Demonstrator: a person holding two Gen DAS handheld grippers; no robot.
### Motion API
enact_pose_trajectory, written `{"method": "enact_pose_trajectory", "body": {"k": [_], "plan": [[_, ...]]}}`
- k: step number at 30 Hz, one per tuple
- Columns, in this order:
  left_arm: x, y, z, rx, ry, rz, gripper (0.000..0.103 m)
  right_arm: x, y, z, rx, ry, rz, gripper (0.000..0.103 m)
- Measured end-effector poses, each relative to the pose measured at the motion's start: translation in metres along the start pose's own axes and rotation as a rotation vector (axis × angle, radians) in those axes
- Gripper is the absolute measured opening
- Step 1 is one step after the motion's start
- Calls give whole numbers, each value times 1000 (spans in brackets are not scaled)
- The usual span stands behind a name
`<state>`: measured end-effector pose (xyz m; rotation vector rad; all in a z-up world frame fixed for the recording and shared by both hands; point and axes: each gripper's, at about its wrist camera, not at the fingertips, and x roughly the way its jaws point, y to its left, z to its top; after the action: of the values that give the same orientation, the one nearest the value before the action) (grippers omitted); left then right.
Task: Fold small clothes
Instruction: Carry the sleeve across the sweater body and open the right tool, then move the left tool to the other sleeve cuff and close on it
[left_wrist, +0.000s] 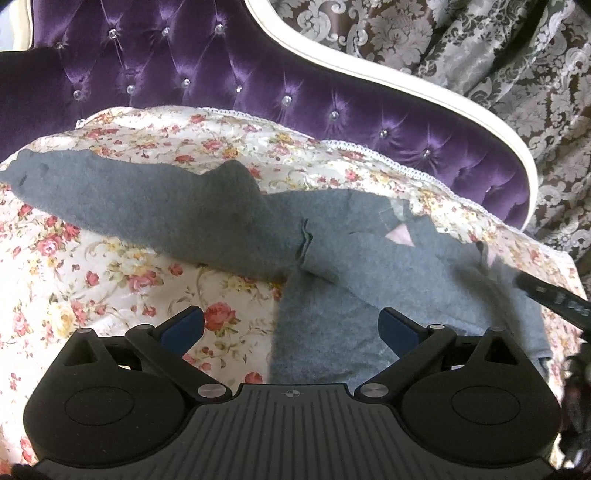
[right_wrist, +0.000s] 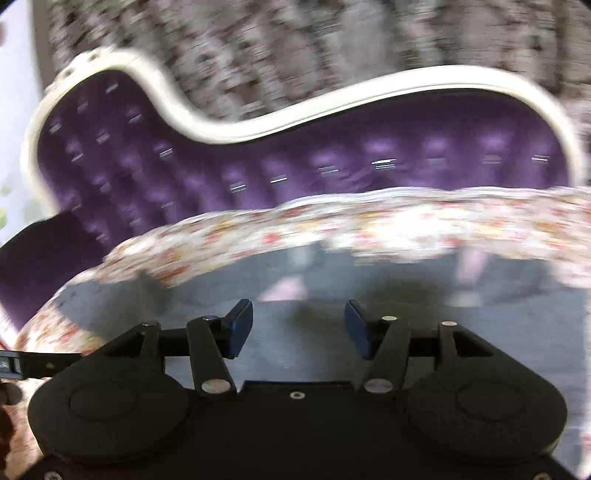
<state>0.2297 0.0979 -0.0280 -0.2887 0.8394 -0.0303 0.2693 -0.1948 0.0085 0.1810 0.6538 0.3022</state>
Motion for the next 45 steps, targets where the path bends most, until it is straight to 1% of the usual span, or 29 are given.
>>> {"method": "enact_pose_trajectory", "body": {"k": [3, 7, 9, 10, 12, 14, 16, 19, 21, 24, 25, 26, 27, 28, 29, 31, 32, 33, 34, 35, 36, 37, 38, 39, 40, 41, 42, 44, 45], "plan": [[6, -7, -4, 24, 22, -9, 102, -22, -48, -3, 62, -11, -104, 61], [15, -18, -13, 68, 57, -29, 102, -46, -111, -3, 165, -47, -243, 61], [21, -23, -17, 84, 81, -37, 102, -52, -141, -5, 222, -58, -298, 58], [24, -24, -18, 87, 95, -40, 102, -53, -152, -6, 239, -55, -315, 54], [32, -24, -23, 82, 132, -44, 102, -50, -170, -9, 261, -33, -352, 53], [42, -22, -26, 74, 180, -40, 101, -43, -181, -12, 279, -16, -361, 53], [43, -25, -29, 109, 166, -18, 102, -34, -187, -14, 319, -12, -346, 53], [45, -32, -33, 162, 165, 13, 102, -27, -195, -19, 379, -16, -306, 53], [45, -34, -34, 176, 157, 23, 102, -18, -197, -21, 422, -11, -275, 54], [45, -33, -33, 170, 160, 18, 102, -10, -197, -26, 451, -25, -254, 53], [45, -33, -32, 168, 161, 16, 102, -9, -197, -26, 447, -29, -249, 44], [45, -33, -32, 167, 162, 16, 102, -7, -195, -25, 438, -23, -241, 10], [45, -33, -32, 168, 161, 16, 102, -5, -192, -24, 420, -4, -244, 13], [45, -33, -32, 168, 160, 16, 102, -4, -188, -23, 388, 7, -259, 12], [46, -33, -31, 168, 160, 17, 102, -4, -181, -20, 326, 14, -284, 11], [46, -35, -32, 167, 157, 21, 102, -7, -166, -11, 184, 30, -403, 11], [46, -35, -32, 167, 154, 22, 102, -7, -163, -7, 138, 34, -455, 10], [46, -35, -33, 167, 151, 24, 102, -6, -162, -5, 115, 42, -491, 9], [46, -35, -33, 169, 148, 24, 102, -2, -164, -4, 116, 61, -516, 5], [46, -35, -33, 171, 145, 22, 102, 1, -167, -3, 123, 83, -526, 5], [46, -35, -34, 171, 142, 20, 102, 4, -170, -4, 133, 102, -516, 6], [45, -35, -34, 170, 140, 18, 102, 3, -172, -6, 147, 98, -510, 14], [45, -35, -34, 170, 136, 17, 102, -1, -174, -6, 170, 75, -515, 22], [45, -34, -35, 170, 133, 18, 102, -8, -173, -6, 201, 47, -522, 26], [45, -35, -36, 169, 129, 21, 102, -14, -172, -6, 226, 18, -518, 37], [44, -35, -37, 167, 123, 24, 102, -21, -167, -5, 240, -9, -505, 51], [44, -35, -38, 165, 115, 27, 102, -30, -159, -5, 240, -36, -488, 57], [43, -36, -40, 163, 101, 31, 103, -43, -138, -4, 221, -73, -463, 82], [43, -36, -41, 164, 94, 31, 103, -49, -124, -5, 205, -82, -439, 85]]}}
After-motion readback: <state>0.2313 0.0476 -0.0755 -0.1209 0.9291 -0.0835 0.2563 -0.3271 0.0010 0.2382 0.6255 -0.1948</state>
